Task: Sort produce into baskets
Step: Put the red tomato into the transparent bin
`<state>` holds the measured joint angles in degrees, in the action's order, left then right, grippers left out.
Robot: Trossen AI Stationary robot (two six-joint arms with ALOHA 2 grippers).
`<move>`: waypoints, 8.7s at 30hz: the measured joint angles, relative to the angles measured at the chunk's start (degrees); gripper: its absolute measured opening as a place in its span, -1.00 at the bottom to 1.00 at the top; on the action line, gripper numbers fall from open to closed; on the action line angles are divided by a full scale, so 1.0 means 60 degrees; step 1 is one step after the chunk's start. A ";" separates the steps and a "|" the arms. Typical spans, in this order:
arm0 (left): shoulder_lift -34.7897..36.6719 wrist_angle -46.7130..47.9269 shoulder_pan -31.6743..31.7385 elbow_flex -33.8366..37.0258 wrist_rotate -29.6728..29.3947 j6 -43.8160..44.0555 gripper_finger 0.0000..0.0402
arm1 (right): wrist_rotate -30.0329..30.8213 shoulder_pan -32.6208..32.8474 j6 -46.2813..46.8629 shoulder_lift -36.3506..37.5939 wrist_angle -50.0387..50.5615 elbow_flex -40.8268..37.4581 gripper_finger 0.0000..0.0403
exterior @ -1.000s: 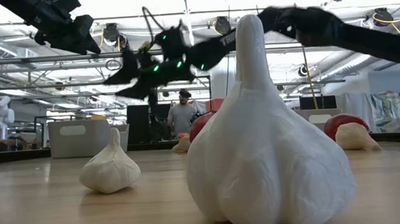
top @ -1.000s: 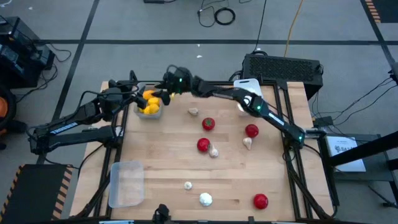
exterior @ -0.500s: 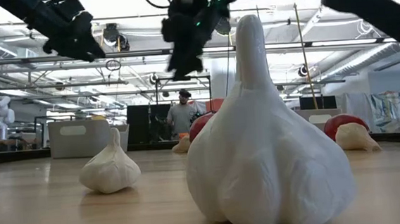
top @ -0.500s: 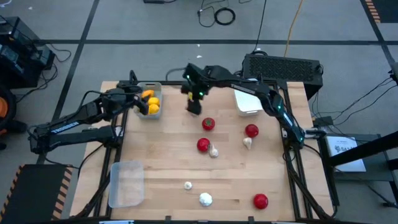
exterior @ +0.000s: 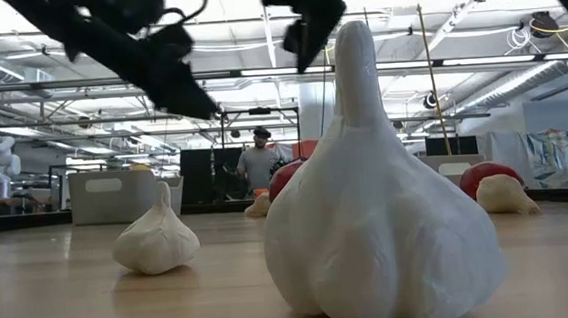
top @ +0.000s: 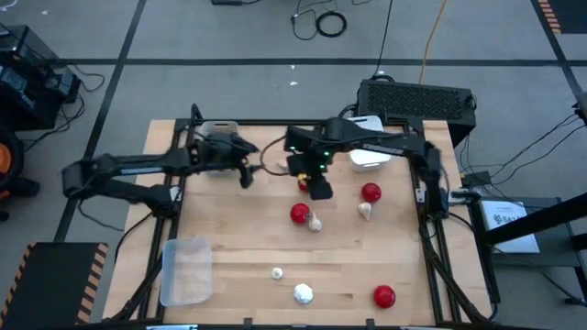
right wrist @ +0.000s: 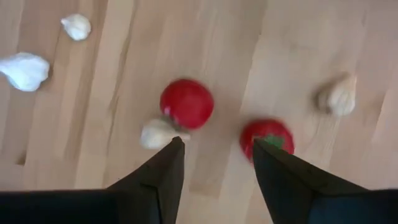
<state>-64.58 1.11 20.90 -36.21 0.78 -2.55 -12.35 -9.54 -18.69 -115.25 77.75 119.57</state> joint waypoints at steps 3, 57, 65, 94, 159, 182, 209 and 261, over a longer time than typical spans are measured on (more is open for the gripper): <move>-0.1044 -0.1232 -0.0440 0.0000 0.1345 -0.0214 0.37 | 0.0071 -0.0015 0.0678 0.1432 -0.1546 -0.2410 -0.20; -0.7066 -0.2305 -0.1989 -0.4066 -0.1120 0.0634 0.90 | 0.3108 0.1618 0.3978 1.0922 -1.1336 -1.3063 -0.42; -0.7469 -0.2448 -0.1999 -0.4069 -0.1113 0.1102 0.90 | 0.3098 0.2196 0.5126 1.0613 -1.1255 -1.3056 -0.42; -0.8090 -0.2458 -0.1937 -0.4065 -0.1386 0.0872 0.90 | 0.3051 0.2441 0.4296 0.9990 -1.2196 -1.3045 -0.42; -0.1118 1.0500 -1.0457 -0.4062 0.1197 1.2210 0.57 | 0.3054 0.2739 0.5240 0.9990 -1.2134 -1.3052 -0.42; -0.2428 1.1286 -1.1305 -0.4054 0.0967 1.2687 0.77 | 0.3054 0.2739 0.5292 0.9990 -1.2134 -1.3052 -0.42; -0.2780 0.5553 -0.9162 -0.4062 -0.2666 0.5528 0.90 | 0.3058 0.2732 0.5256 0.9990 -1.2134 -1.3052 -0.42; -0.7409 0.0583 -0.5733 -0.4057 -0.1815 0.0857 0.90 | 0.3058 0.2734 0.4995 0.9986 -1.2098 -1.3052 -0.42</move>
<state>-109.03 4.61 -13.50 -60.55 -10.10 2.59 6.00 6.87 11.28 -55.33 5.17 41.25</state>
